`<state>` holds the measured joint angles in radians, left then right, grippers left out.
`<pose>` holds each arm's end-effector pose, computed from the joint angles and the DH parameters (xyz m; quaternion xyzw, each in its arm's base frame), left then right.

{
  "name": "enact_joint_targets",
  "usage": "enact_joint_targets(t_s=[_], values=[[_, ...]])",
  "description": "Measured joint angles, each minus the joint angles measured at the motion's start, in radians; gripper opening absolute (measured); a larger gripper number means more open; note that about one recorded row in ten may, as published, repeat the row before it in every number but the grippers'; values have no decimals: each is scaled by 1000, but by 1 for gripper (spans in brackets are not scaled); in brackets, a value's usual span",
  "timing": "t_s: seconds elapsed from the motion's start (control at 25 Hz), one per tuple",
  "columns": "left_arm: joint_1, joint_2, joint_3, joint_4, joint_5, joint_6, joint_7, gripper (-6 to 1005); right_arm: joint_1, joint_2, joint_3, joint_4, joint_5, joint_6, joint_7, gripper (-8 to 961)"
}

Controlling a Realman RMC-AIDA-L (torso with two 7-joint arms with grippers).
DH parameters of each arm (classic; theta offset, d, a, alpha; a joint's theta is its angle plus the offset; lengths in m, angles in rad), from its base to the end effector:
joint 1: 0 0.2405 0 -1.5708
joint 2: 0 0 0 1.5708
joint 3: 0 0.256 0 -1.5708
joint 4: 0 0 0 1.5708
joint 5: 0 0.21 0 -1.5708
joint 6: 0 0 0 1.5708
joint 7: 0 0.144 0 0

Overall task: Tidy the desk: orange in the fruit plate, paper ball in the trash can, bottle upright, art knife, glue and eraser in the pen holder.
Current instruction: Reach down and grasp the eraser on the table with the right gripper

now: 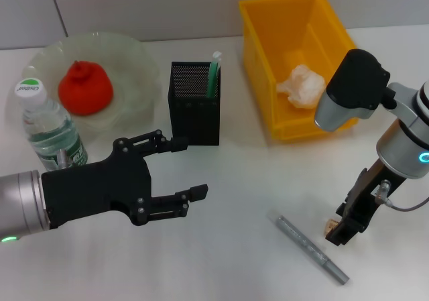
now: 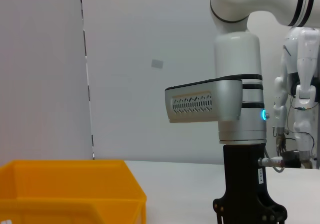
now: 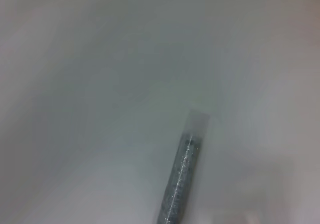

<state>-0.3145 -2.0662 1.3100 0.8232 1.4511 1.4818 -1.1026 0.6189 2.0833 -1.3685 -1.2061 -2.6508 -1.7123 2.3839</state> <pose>-0.2249 0.2896 -0.0286 -0.9467 -0.0338 -0.2997 0.1131 0.2144 0.3285 -0.0100 -0.9126 0.3047 -0.2652 0.0635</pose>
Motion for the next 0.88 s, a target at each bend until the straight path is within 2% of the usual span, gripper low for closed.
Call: enact_joint_targets(t_s=[0.88], values=[[-1,0,-5,-8,0,0,12,784,26,-2,-24,36,-22,12,21,563]])
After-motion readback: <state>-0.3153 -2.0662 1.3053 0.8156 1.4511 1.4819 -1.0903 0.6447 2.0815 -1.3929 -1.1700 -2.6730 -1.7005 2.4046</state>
